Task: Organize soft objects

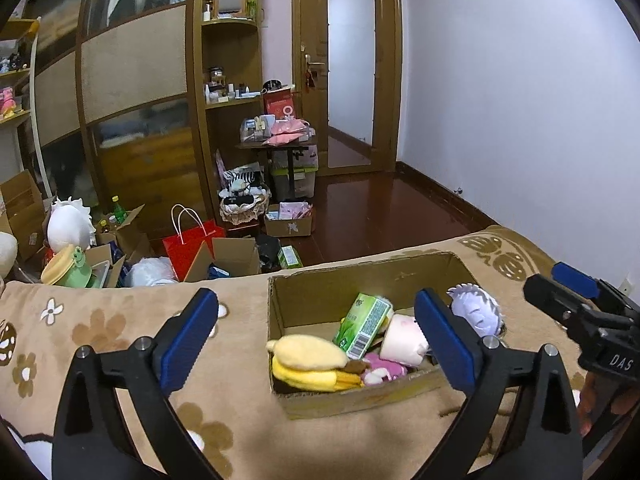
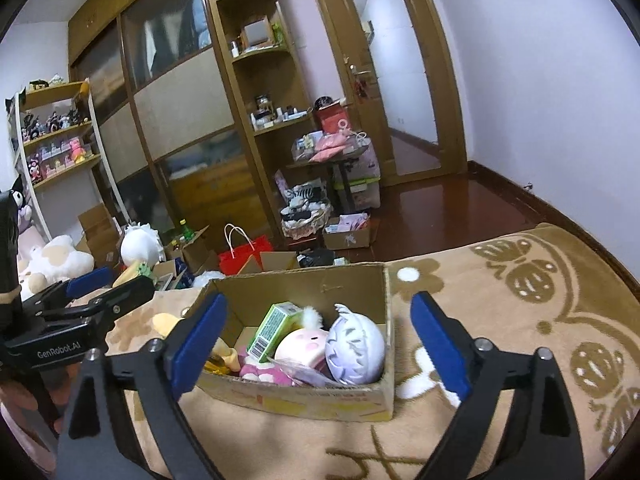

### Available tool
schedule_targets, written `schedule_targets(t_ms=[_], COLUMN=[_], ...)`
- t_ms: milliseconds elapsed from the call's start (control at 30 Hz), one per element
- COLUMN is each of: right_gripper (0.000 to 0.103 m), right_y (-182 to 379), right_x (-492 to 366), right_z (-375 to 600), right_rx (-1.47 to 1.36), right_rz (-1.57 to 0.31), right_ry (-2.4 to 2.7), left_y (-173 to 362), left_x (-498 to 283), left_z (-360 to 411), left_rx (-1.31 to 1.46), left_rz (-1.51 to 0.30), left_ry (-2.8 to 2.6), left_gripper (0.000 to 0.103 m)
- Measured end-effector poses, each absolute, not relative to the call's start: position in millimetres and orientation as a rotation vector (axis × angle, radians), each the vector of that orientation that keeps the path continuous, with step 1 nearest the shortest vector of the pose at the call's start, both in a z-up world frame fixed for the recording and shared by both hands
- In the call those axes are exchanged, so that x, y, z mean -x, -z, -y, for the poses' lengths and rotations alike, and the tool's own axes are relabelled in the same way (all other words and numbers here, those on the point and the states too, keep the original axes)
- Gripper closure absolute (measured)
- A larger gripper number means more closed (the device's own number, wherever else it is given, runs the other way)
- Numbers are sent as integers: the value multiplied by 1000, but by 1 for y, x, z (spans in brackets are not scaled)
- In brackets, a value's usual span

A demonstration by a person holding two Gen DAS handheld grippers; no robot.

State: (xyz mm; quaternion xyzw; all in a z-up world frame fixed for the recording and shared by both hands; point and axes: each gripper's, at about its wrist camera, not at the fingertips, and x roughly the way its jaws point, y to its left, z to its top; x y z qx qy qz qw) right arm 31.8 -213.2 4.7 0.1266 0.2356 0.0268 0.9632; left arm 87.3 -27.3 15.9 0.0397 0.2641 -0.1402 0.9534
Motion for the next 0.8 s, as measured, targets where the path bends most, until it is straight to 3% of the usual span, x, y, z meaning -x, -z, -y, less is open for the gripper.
schedule_targets(t_ms=[800], right_gripper=[0], right_y=[-14], right_x=[44], right_z=[217], right_rx=[-237], right_rz=[-512], right_ry=[-18], left_y=[-19], left_x=[-4], left_z=[22], left_rx=[-199], left_rz=[-489], left_ry=[282], left_gripper=[2])
